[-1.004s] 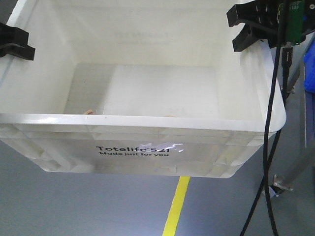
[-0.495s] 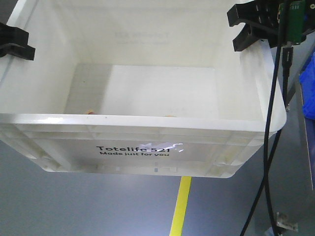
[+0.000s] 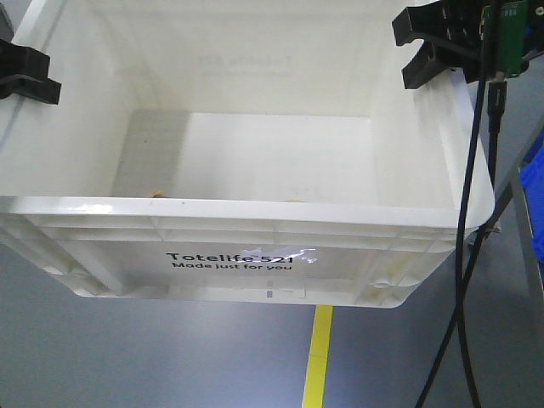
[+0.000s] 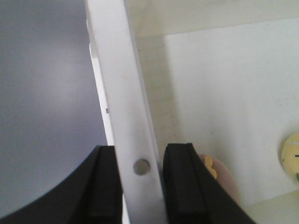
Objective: Place moving items into box and shelve
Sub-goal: 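Hold the crate raised while the base drives away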
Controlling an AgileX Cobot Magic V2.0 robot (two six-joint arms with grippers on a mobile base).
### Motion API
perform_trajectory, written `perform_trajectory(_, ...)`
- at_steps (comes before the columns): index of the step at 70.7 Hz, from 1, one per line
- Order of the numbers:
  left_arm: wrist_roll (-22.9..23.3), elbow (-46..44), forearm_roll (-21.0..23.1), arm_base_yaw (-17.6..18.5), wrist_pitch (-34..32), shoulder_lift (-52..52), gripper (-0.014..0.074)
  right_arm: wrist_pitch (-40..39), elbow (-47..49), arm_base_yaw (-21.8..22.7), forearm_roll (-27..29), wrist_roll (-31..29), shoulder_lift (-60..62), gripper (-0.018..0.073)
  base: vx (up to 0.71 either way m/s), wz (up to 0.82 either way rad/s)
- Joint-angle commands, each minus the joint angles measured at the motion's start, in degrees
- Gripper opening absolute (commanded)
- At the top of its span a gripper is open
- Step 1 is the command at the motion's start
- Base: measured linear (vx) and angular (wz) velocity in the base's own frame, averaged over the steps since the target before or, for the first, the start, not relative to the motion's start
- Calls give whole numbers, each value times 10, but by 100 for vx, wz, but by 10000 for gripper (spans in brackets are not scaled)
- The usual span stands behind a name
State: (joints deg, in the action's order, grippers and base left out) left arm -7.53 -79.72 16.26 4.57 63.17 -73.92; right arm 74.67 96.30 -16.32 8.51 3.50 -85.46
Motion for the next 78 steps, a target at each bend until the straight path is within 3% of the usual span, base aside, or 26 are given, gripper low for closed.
perform_trajectory(1,-13,-20,25,3,-55,25,-17,-14,23,0,12,-18,31,-12,49,-5)
perform_trajectory(78,-13,-20,25,3,-56,25,-17,-14,23,0,12,-18,31,-12,50,-10)
